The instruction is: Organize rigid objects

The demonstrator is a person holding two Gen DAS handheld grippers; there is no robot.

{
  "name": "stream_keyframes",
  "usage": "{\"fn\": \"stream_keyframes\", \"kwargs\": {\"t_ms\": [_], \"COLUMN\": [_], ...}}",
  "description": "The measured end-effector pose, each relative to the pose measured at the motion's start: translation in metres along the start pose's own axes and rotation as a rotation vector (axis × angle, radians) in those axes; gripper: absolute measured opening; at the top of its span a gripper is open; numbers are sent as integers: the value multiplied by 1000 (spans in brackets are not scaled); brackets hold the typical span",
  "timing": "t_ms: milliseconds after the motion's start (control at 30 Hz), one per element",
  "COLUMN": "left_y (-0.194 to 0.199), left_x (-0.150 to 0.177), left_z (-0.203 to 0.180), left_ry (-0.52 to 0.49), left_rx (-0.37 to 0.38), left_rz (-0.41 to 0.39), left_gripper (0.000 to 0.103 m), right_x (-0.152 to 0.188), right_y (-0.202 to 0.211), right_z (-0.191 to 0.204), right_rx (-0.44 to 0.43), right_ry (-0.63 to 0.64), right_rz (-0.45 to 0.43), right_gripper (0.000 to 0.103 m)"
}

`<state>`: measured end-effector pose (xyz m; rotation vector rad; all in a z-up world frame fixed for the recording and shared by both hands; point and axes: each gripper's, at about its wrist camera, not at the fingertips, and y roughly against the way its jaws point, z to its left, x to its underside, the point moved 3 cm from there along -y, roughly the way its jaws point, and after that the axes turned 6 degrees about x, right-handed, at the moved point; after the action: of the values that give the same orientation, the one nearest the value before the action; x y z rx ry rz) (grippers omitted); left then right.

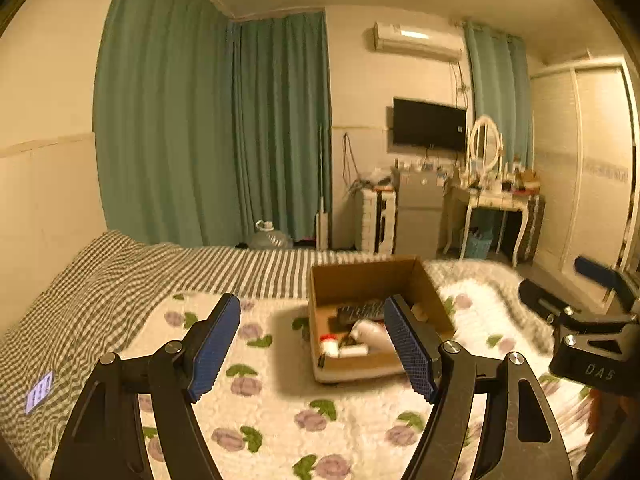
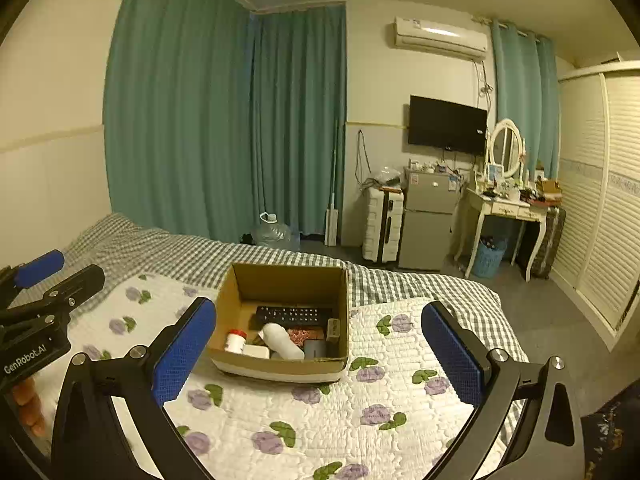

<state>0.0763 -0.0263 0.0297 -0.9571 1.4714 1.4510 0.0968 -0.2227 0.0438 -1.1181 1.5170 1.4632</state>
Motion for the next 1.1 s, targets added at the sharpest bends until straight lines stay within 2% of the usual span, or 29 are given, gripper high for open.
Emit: {"fn": "stream_keyframes", "kwargs": {"t_ms": [67, 167, 433, 1100], "left_y": [-7, -15, -21, -22], "left_x": [12, 28, 40, 42], "left_z": [0, 1, -4, 2], "left_ry": [-3, 27, 11, 37], "left_rx": [-13, -1, 5, -4], "left_rz": [10, 41, 74, 96], "left_gripper": [77, 77, 77, 77], "right_x": [15, 30, 48, 53], "right_y": [-9, -27, -41, -45], "right_z": [-2, -7, 4, 7], "right_rx": [20, 5, -5, -8], "right_ry": [4, -34, -5, 4], "right_rz": [1, 54, 95, 121], "right_gripper": [103, 103, 103, 103]}}
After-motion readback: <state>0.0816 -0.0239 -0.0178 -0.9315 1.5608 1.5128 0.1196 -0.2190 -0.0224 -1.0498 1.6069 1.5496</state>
